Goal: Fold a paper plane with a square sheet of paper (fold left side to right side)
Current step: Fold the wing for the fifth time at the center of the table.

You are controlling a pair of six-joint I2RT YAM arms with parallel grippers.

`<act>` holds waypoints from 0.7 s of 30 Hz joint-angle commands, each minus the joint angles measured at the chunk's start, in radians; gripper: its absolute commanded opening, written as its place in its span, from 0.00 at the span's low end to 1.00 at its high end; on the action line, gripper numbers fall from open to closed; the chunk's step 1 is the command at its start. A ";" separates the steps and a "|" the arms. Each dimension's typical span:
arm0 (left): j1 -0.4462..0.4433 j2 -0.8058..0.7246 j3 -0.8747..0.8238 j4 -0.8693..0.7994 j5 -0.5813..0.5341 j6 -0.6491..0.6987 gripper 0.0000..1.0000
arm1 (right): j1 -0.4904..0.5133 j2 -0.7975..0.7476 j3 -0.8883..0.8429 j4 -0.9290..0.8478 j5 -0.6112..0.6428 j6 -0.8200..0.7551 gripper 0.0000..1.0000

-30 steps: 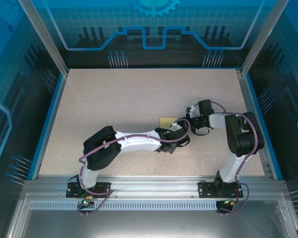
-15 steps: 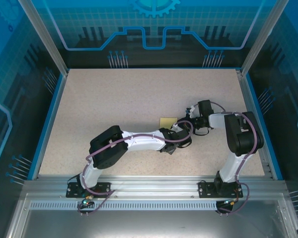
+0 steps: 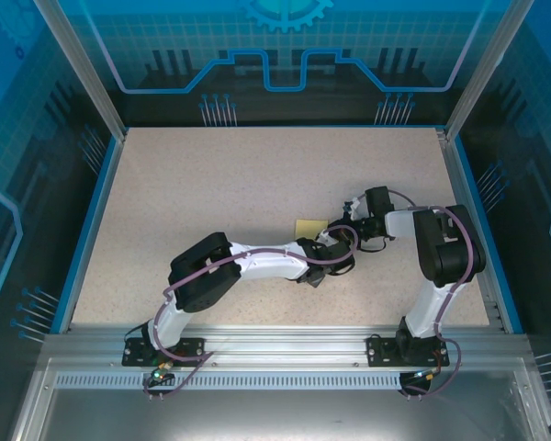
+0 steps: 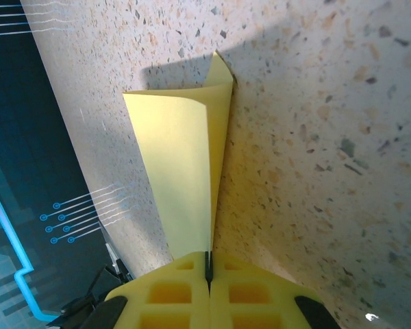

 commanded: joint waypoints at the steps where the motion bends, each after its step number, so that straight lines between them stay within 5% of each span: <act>1: 0.010 0.018 0.030 -0.033 -0.001 0.000 0.44 | 0.019 0.014 0.009 -0.018 0.005 -0.005 0.05; 16: 0.022 0.018 0.024 -0.022 0.028 0.005 0.31 | 0.018 0.010 0.036 -0.072 0.022 -0.045 0.15; 21: 0.035 0.005 0.004 -0.005 0.052 0.004 0.28 | 0.008 -0.023 0.035 -0.087 0.038 -0.061 0.26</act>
